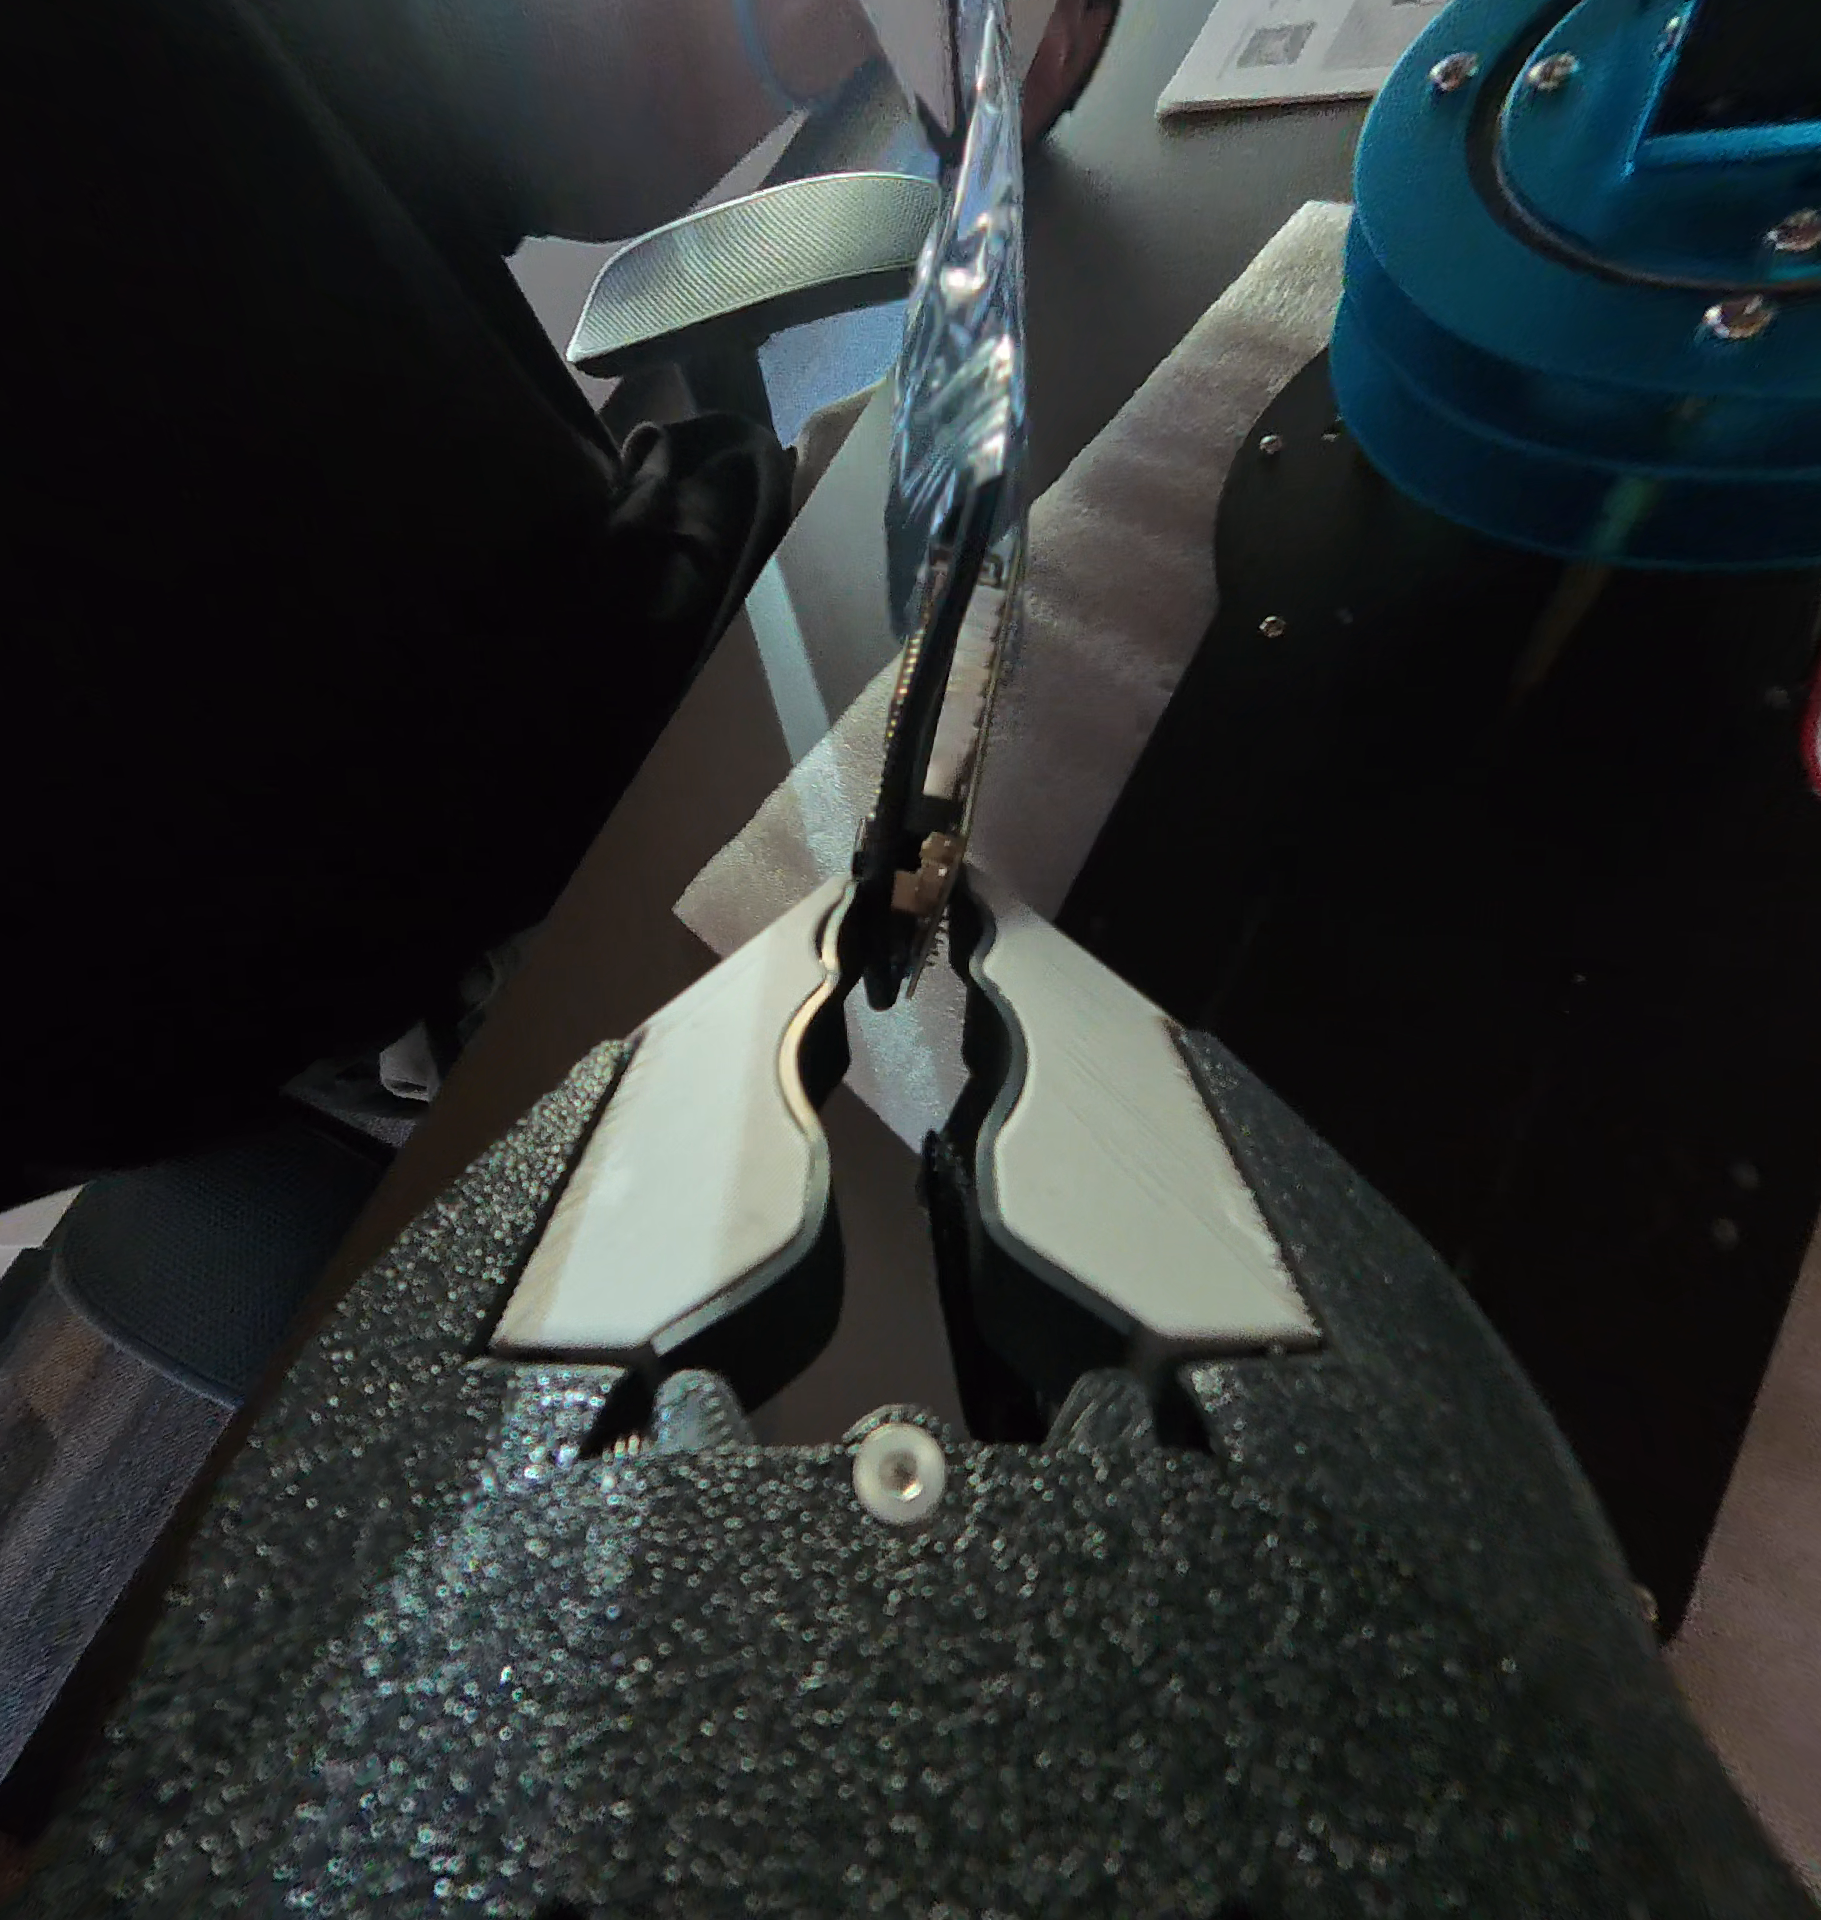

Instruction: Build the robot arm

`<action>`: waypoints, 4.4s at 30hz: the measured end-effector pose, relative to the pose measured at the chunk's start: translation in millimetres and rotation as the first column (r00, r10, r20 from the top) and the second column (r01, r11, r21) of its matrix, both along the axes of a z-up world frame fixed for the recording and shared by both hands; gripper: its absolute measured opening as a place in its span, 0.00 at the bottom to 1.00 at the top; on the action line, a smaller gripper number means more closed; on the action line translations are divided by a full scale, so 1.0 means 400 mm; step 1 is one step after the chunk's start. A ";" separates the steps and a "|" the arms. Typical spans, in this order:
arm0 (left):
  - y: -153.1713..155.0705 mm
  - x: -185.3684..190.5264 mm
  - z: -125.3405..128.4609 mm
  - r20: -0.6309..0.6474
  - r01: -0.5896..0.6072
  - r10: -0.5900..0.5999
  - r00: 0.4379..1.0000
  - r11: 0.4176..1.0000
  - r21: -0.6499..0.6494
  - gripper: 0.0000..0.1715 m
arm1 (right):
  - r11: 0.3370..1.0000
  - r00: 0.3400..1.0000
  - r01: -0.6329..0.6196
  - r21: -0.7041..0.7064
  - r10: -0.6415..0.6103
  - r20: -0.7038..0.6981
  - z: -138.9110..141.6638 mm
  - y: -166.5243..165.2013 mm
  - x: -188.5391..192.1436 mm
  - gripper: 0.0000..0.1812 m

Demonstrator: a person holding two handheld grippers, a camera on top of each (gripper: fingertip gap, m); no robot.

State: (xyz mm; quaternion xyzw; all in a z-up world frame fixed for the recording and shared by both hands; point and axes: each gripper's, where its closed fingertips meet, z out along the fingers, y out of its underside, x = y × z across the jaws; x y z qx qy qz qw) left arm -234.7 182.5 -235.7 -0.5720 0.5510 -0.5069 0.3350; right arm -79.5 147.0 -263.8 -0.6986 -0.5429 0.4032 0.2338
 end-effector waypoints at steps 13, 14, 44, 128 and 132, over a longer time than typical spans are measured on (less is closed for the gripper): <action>0.068 -0.201 0.062 0.097 -0.176 0.184 0.978 0.981 -0.079 0.00 | 0.994 0.997 0.014 -0.111 -0.023 -0.079 0.024 -0.015 0.014 0.08; 0.068 -0.214 0.077 0.132 -0.189 0.201 0.971 0.977 -0.098 0.00 | 0.990 0.994 0.003 -0.142 -0.018 -0.109 0.036 -0.027 -0.005 0.08; -0.032 -0.214 0.090 0.356 -0.058 0.260 0.897 0.870 -0.490 0.00 | 0.691 0.834 0.550 -0.468 -0.478 0.274 -0.076 -0.149 0.000 0.18; 0.682 -0.605 0.011 -0.174 -0.911 0.951 0.255 0.297 0.287 0.37 | -0.196 -0.044 0.953 0.230 -0.842 -0.537 0.236 0.134 0.359 0.16; 0.673 -0.553 -0.054 -0.137 -0.953 0.943 0.304 0.302 -0.038 0.32 | -0.329 -0.185 0.900 0.284 -0.881 -0.436 0.150 0.168 0.452 0.18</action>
